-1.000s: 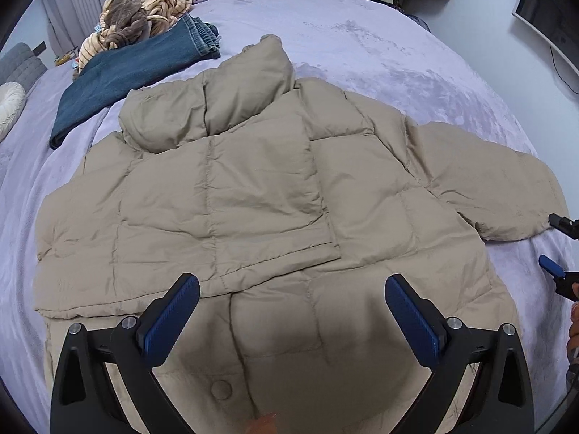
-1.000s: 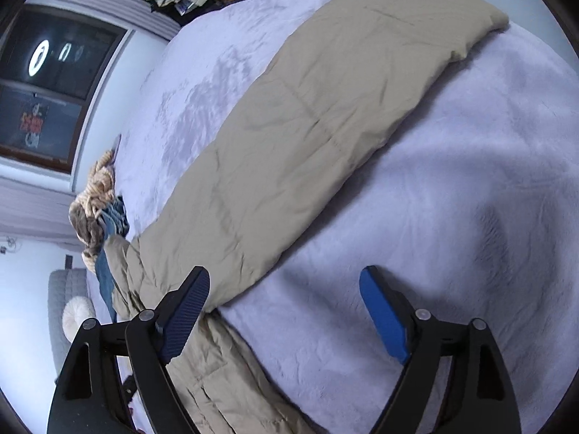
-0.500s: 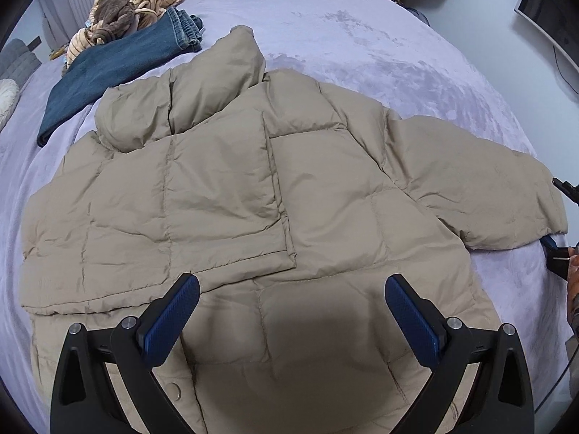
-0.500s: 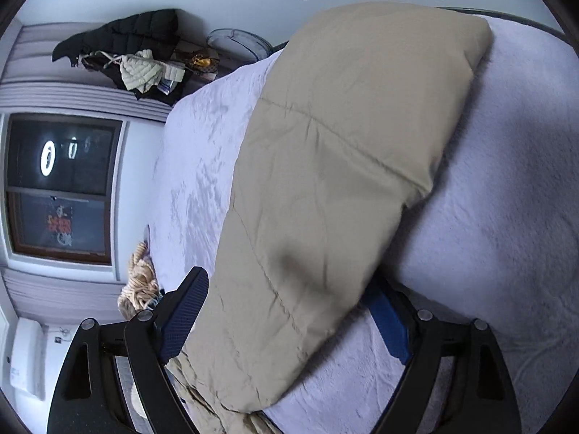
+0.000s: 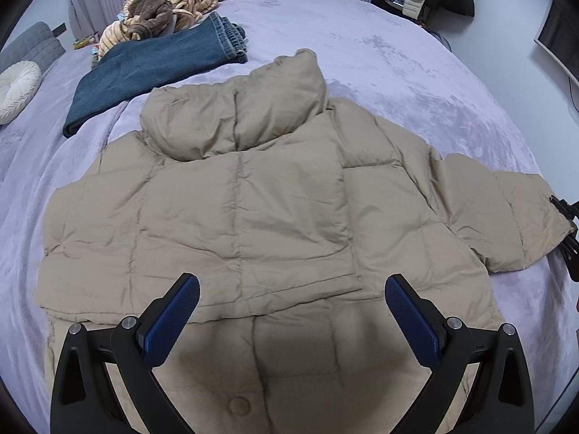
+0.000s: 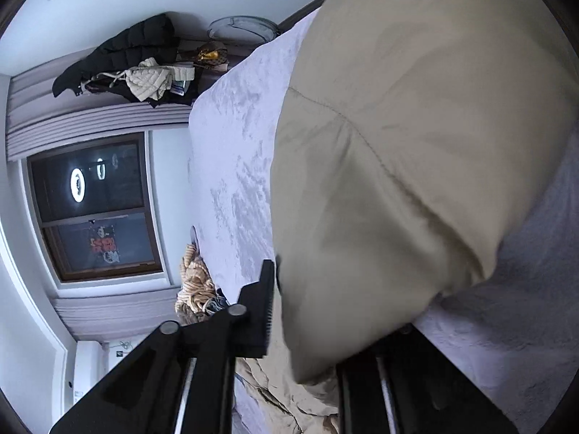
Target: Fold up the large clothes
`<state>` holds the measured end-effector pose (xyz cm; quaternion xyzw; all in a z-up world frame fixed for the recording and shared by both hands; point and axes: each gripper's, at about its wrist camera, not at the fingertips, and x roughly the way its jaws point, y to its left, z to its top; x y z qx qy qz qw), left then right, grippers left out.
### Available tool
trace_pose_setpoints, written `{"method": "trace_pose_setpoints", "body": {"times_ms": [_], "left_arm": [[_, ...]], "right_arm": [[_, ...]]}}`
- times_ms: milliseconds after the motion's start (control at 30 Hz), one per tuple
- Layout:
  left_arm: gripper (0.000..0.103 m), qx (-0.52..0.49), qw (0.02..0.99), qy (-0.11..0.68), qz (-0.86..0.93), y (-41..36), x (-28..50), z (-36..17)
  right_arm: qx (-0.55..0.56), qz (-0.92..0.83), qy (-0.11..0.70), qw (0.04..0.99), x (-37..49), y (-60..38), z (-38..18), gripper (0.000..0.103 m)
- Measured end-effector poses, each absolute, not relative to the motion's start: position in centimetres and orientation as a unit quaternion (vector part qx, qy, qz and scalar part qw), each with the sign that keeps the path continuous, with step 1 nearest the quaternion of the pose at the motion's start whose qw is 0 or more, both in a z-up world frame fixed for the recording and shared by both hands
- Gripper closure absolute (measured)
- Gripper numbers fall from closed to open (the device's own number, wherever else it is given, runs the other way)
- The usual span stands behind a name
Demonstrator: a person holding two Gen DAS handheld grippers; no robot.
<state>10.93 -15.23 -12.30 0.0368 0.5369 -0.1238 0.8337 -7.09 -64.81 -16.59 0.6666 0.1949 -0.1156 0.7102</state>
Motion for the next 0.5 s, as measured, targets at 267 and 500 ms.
{"method": "trace_pose_setpoints", "body": {"times_ms": [267, 500], "left_arm": [[0.000, 0.022, 0.849, 0.521, -0.088, -7.7, 12.9, -11.8], [0.000, 0.006, 0.856, 0.514, -0.050, -0.5, 13.7, -12.1]], "right_arm": [[0.504, -0.030, 0.256, 0.824, 0.9, -54.7, -7.4, 0.094], [0.266, 0.055, 0.335, 0.902, 7.7, -36.9, -2.9, 0.094]]}}
